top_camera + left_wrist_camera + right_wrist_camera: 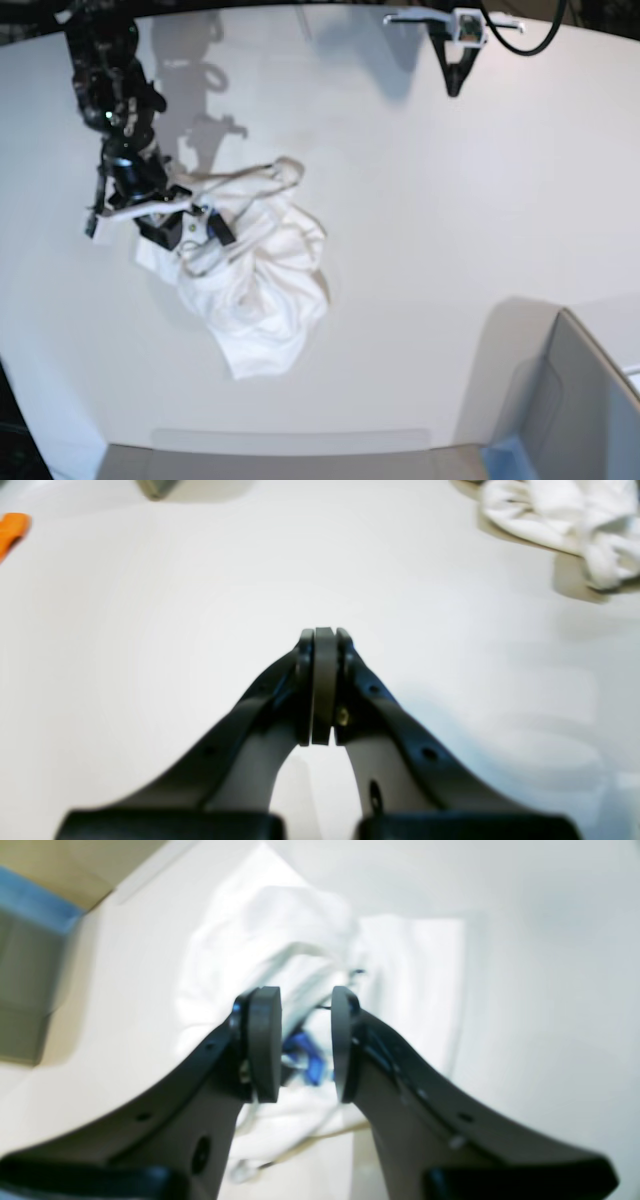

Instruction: Layout the t-shirt on the table in an organized manner, then fold the t-shirt properly

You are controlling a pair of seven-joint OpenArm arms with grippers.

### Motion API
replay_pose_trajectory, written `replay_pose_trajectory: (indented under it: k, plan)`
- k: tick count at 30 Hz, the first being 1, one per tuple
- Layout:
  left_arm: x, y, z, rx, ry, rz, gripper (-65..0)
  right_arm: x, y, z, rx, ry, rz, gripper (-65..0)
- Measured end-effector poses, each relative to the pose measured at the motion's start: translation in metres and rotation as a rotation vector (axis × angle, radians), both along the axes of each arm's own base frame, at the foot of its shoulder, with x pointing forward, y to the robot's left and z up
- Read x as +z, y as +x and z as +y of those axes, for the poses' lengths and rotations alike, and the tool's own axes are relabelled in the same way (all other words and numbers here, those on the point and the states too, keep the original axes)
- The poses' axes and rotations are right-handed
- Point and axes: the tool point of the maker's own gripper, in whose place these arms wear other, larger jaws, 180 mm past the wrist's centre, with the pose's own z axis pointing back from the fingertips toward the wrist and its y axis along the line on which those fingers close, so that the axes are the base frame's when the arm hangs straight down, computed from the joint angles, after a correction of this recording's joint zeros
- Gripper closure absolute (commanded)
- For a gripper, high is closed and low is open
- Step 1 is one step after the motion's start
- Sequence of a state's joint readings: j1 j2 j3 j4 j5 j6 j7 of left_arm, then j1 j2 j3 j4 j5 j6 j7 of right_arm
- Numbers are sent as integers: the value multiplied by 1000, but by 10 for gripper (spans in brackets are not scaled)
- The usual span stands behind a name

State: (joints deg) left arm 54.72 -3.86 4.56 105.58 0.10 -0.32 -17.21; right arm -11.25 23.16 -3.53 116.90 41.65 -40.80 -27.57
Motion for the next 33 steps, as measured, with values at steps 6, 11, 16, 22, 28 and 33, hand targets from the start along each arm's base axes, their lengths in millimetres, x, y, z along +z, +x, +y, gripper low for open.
replay_pose_trajectory:
  k: [6,11,16,22,28,33]
  plan:
    - [-3,13,0,-5,-3,6,-1,-11,-7,5,94,7,132,-262]
    - [-13,23,2,4,-3,52,-1,-10,-9,13,255,-71,208,-262]
    - [-11,30,2,4,-4,39,-1,-25,-26,53,540,-228,294,-262]
    - [-8,39,5,-13,10,14,-1,-10,-18,100,665,-233,223,-263]
    - [-1,44,4,-11,7,-6,-1,-2,-16,116,676,-172,204,-313]
    - [-1,44,4,-11,7,-6,-1,-2,-15,116,669,-168,203,-335]
